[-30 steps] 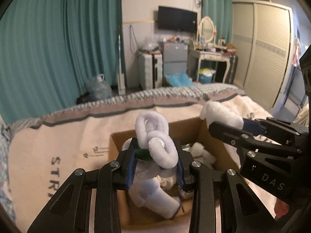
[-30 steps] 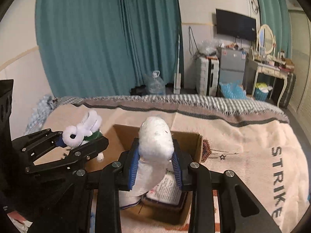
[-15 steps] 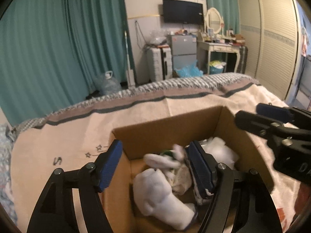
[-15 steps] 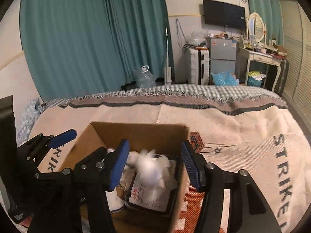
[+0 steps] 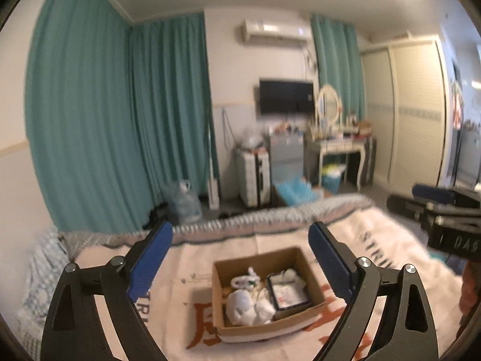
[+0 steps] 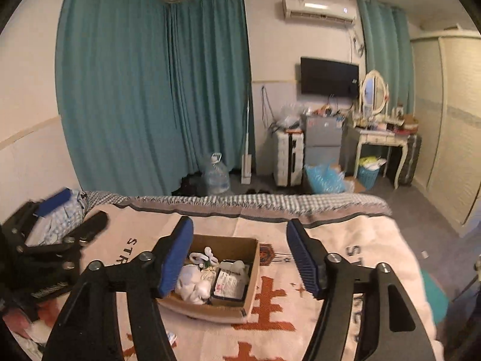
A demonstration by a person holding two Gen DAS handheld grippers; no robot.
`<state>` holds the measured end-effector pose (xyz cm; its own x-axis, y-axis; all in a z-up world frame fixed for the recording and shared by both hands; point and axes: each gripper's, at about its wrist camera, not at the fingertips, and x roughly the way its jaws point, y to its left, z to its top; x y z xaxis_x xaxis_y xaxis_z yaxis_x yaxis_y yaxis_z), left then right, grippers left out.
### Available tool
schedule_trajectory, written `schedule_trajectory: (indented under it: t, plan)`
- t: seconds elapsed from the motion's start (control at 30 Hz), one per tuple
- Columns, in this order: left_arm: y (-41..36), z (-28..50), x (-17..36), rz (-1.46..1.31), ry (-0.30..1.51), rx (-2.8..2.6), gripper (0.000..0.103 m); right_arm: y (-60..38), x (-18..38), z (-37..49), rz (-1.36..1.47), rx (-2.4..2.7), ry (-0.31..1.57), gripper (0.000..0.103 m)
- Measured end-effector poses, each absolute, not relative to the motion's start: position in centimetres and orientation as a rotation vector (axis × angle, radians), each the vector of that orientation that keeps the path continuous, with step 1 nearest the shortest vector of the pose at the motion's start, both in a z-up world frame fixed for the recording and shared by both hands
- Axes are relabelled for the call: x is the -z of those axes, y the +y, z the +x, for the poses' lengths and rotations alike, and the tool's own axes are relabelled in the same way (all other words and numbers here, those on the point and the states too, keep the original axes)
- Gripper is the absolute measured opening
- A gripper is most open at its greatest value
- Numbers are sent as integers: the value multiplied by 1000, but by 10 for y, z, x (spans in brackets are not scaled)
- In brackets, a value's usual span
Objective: Organize soft objects
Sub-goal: 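Grasp the white fabric item with the left tool while the right tool grasps the blue tissue pack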
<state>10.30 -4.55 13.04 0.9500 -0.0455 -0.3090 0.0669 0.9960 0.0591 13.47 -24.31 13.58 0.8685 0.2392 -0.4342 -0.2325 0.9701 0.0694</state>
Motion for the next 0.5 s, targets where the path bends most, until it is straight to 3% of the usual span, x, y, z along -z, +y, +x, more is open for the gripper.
schedule_trajectory:
  t: [0.03,0.1,0.17,0.37,0.5]
  plan:
    - [-44,92,-137,69,300,55,93,-244,-142,121,9,-244,450,73]
    - [-40,71,-145,67,286,50,93,-245,-152,95,3,-246,443,90]
    - [-37,56,-145,74,290,44,93,-246,-156,70,-3,-246,426,95]
    - [-19,35,-105,68,396,-58,93,-235,-128,21,-17,-249,455,95]
    - [-11,33,-52,42,495,-29,93,-219,-87,10,-33,-256,482,95]
